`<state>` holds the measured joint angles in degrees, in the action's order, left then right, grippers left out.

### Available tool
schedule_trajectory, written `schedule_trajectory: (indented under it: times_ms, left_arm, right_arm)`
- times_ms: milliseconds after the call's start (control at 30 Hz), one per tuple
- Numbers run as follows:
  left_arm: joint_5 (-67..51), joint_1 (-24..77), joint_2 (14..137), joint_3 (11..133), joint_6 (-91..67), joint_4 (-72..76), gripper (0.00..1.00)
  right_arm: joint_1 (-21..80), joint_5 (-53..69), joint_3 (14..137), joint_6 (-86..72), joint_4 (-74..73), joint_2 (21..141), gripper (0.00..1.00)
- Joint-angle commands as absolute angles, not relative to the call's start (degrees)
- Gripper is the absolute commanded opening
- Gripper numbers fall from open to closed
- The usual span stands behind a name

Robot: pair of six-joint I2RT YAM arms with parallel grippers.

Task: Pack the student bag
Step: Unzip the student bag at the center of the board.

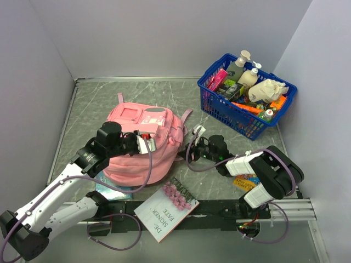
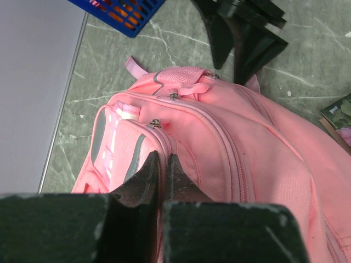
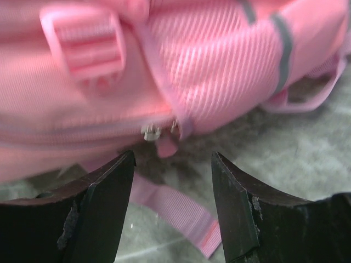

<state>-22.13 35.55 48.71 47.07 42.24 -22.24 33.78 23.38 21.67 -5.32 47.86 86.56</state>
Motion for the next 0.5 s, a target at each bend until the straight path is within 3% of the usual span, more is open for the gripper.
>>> schedule_trajectory:
  times_ms: [0,467]
  left_arm:
    - [-23.03,35.59,47.72,51.86,43.15,-9.75,0.01]
    - [-24.7,35.33,47.72,53.52,42.45,-10.99,0.01]
  right_arm:
    - [34.19,22.68,19.08,-6.41,54.31,84.99,0.66]
    - [34.19,21.0,20.74,-7.2,60.11,88.41,0.62]
